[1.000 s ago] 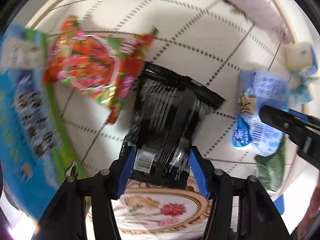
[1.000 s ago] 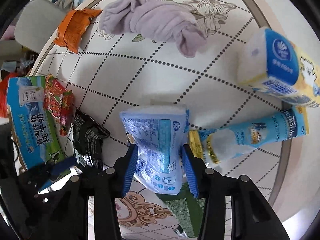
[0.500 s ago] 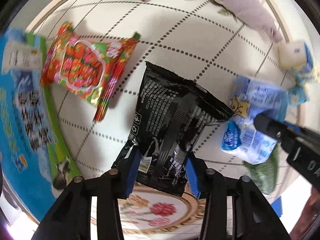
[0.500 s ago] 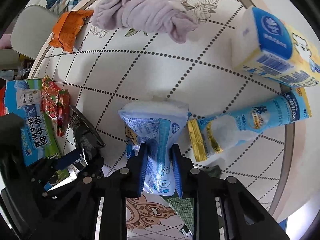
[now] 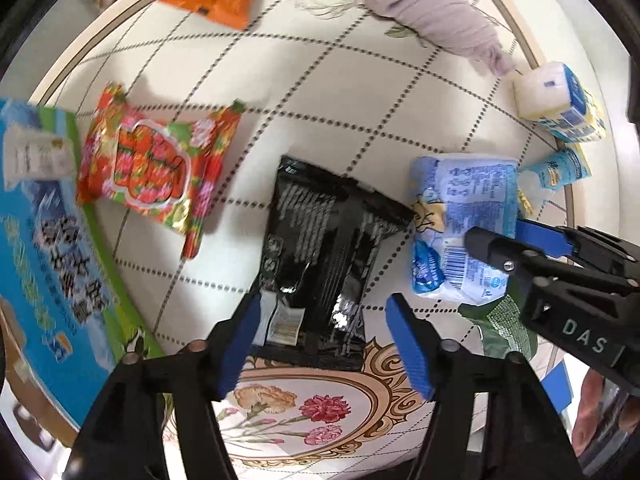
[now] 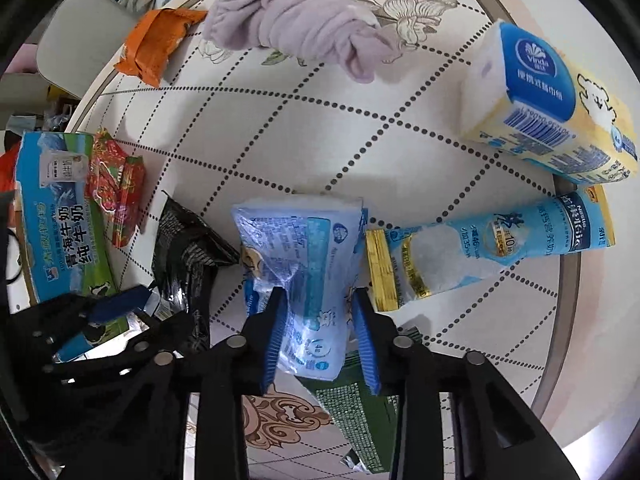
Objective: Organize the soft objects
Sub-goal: 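Close the left tool on the black bag while the right tool grips the blue wipe pack, then carry both bags into the cardboard box and open both tools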
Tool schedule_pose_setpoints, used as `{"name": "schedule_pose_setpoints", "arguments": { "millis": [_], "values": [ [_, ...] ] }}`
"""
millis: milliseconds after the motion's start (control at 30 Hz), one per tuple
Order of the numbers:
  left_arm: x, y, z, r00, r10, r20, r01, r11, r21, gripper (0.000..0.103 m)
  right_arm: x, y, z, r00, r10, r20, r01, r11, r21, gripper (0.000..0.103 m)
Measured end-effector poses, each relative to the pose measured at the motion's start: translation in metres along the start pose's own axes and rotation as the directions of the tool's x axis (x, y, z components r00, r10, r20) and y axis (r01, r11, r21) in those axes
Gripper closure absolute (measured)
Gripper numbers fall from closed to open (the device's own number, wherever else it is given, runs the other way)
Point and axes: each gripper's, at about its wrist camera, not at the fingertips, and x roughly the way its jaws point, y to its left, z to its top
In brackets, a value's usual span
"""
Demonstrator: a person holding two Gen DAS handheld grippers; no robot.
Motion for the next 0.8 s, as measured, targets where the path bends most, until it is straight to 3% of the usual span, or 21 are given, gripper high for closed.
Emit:
{"name": "schedule_pose_setpoints", "arguments": {
  "millis": [200,333,433,600,800],
  "values": [
    [0.066,-0.028,0.012,0.985,0.157,-0.067,-0.149,0.983,0.110,0.034,0.014,-0.011,0.005,0.999,0.043,0.001,-0.043,0.998,0.044,0.056],
    [0.078,-0.035,0.011,0.992,0.125,-0.014,-0.124,0.991,0.057,0.050,0.018,-0.018,0.007,0.999,0.049,-0.004,-0.048,0.997,0.060,0.058],
    [0.090,-0.026,-0.001,0.992,0.125,0.013,-0.126,0.992,0.027,0.054,0.018,-0.017,0.006,0.999,0.050,0.003,-0.050,0.996,0.079,0.068],
    [0.099,-0.008,-0.027,0.994,0.106,0.037,-0.103,0.993,-0.054,0.056,0.014,-0.008,-0.002,0.999,0.035,0.023,-0.037,0.996,0.077,0.079],
    [0.098,0.007,-0.074,0.990,0.047,0.134,-0.033,0.993,-0.109,0.056,-0.013,-0.010,-0.024,0.997,0.055,0.058,-0.058,0.997,0.055,0.081]
  ]
}}
